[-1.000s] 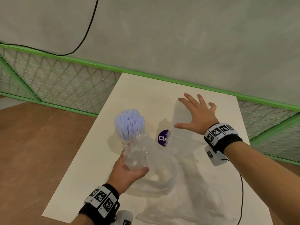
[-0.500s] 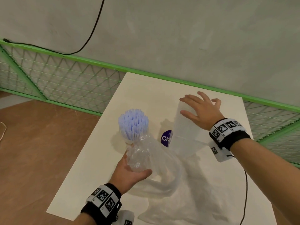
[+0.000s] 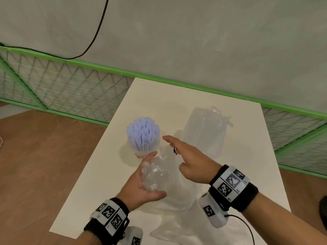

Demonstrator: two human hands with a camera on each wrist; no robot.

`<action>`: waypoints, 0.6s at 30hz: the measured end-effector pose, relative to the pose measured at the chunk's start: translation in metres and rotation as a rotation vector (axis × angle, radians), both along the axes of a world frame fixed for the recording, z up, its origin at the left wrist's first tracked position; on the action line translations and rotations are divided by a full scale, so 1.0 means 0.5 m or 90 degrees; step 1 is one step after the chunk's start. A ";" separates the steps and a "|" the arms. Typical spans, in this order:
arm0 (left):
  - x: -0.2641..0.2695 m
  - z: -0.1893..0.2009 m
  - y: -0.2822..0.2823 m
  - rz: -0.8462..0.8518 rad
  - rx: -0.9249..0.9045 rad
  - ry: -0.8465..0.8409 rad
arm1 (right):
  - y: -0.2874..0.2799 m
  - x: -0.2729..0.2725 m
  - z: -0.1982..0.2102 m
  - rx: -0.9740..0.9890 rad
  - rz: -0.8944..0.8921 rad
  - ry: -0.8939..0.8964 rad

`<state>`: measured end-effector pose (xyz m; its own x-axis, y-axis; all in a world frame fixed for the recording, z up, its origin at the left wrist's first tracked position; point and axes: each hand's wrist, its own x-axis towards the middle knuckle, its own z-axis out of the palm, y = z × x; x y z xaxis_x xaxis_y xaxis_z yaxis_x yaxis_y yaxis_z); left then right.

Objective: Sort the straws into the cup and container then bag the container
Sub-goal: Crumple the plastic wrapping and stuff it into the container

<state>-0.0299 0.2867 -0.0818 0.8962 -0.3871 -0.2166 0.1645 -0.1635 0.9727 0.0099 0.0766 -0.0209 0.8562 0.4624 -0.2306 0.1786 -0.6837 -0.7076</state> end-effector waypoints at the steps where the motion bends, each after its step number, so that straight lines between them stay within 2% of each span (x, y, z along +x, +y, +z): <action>1: -0.001 0.003 -0.001 -0.012 -0.001 -0.005 | -0.001 0.002 -0.006 0.011 0.009 0.033; 4: -0.003 0.006 -0.003 -0.033 0.000 -0.034 | -0.007 0.006 -0.017 0.057 0.029 0.101; 6: -0.004 0.004 -0.002 -0.030 -0.003 -0.049 | -0.009 0.004 -0.022 0.077 0.036 0.101; 13: -0.010 0.000 -0.006 -0.040 -0.005 -0.058 | -0.002 -0.010 -0.048 0.114 -0.017 -0.021; 18: -0.015 -0.001 -0.003 0.015 -0.015 -0.046 | 0.025 -0.017 -0.066 0.163 -0.091 -0.072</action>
